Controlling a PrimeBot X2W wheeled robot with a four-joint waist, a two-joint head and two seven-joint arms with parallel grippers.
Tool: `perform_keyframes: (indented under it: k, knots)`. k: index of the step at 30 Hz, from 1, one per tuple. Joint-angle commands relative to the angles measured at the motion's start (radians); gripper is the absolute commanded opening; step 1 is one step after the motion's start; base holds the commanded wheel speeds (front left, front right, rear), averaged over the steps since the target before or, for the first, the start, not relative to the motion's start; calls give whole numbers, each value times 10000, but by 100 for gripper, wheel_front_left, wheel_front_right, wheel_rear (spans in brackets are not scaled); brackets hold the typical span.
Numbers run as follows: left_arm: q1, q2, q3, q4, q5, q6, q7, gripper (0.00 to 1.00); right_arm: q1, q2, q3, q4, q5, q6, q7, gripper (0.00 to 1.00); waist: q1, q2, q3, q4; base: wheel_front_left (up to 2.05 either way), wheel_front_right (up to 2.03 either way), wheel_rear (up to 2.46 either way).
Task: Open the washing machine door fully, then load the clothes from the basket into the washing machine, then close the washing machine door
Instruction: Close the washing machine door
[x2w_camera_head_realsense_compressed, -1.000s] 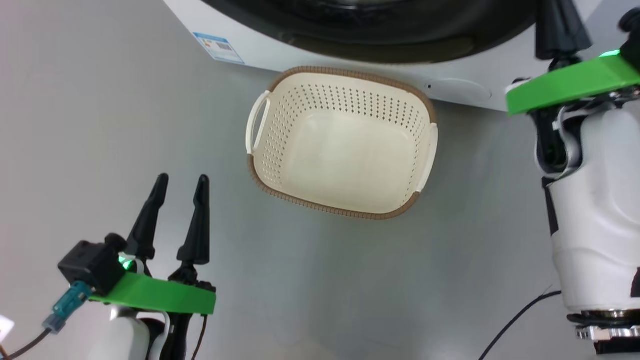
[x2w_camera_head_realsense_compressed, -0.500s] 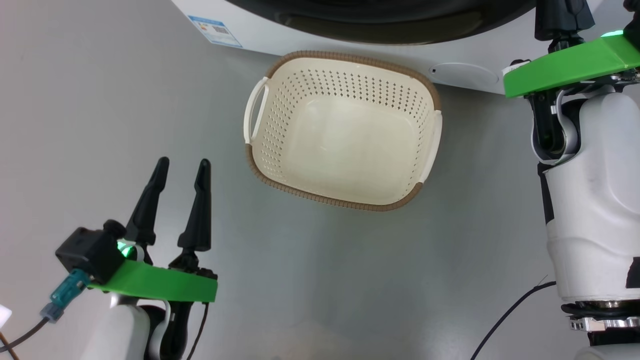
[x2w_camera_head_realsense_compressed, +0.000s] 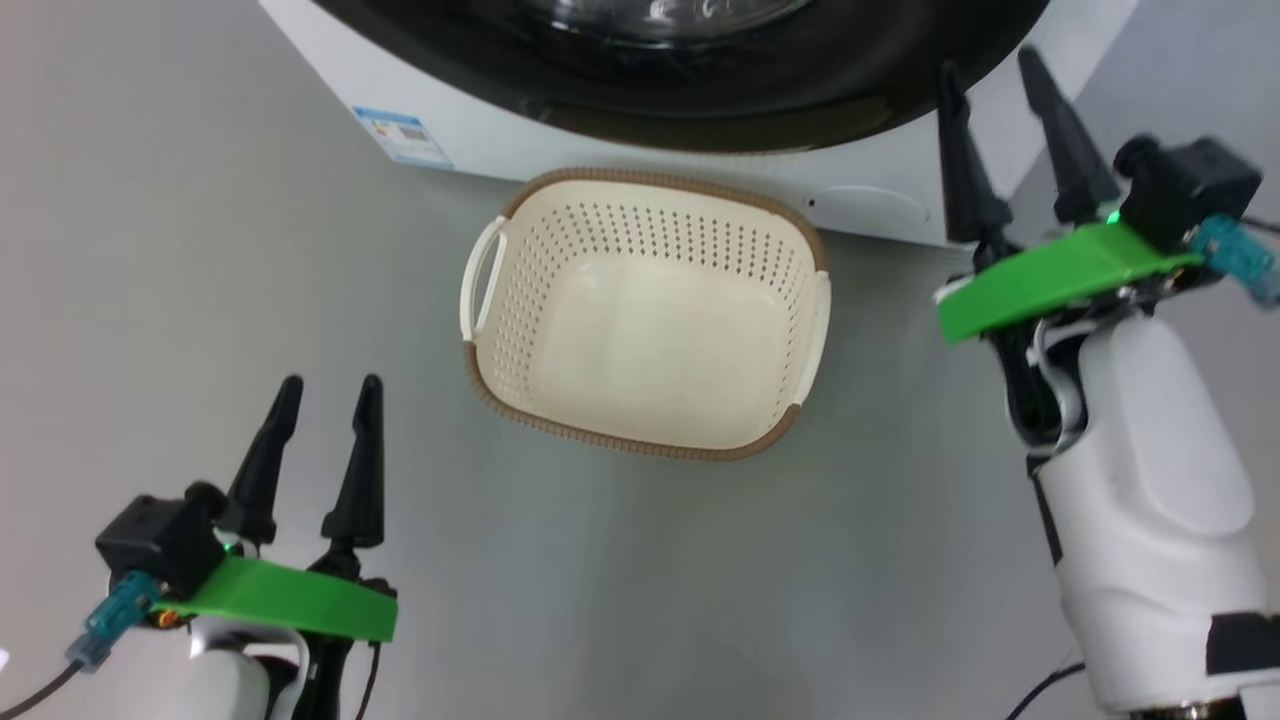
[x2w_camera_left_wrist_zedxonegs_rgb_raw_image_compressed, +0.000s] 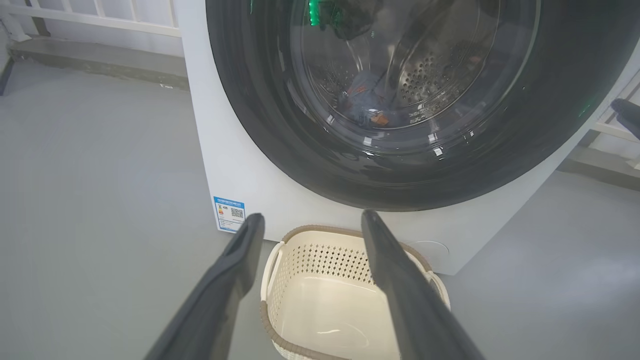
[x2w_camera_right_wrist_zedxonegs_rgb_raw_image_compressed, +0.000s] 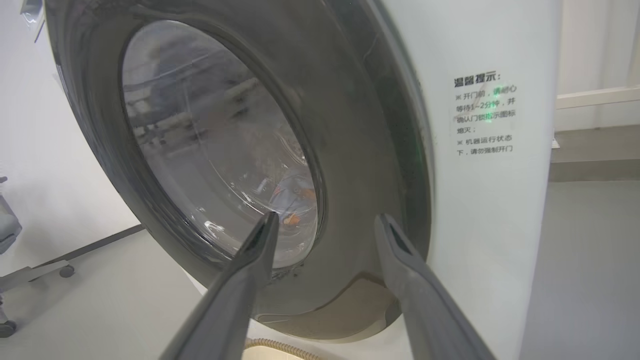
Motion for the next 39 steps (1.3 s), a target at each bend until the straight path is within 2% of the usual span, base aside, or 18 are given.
perform_keyframes:
  k: [1,20,39]
  knots:
    - [141,358,425,-109,-12,-25,-63,100,333,247,267,-255,181,10,-46,100,0,0,-436,-308,0,0,0]
    - [1163,1135,955,460,200,-25,-63,100,3525,2,87,-509,412,10,-46,100,0,0,-2185,-1856,0,0,0]
    - [1502,1341,1349,782,343,-25,-63,100,4728,-382,-21,-918,475,10,-46,100,0,0,-2820,-3090,0,0,0]
